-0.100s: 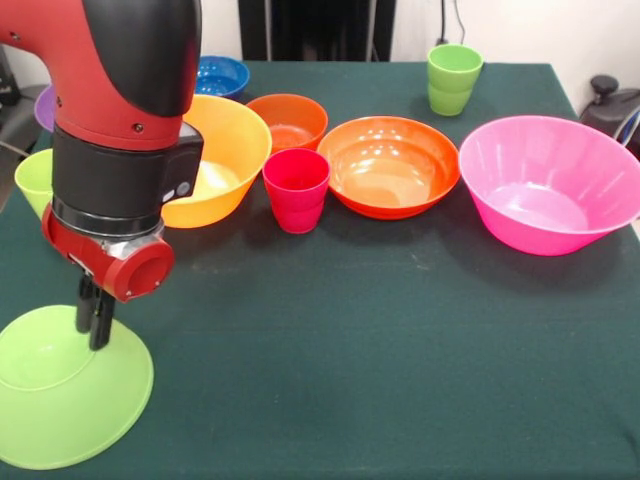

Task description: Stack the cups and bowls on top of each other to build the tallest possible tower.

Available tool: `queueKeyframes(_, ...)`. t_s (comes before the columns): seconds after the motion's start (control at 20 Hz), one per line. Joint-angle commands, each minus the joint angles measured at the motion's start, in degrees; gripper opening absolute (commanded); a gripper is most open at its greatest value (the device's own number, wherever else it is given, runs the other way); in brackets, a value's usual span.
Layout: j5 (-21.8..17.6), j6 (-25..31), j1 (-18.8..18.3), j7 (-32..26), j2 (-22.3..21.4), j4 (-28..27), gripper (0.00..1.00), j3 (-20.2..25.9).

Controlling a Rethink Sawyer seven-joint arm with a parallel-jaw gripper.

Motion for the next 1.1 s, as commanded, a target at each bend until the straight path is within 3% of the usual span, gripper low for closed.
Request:
queueKeyframes(0.05, -2.2, 1.0, 0.4, -2.3, -0.1, 6.1, 1.0, 3.2)
queueKeyframes(1.1, -4.8, -1.7, -4.9, -7.4, 4.4, 2.1, 1.0, 4.9)
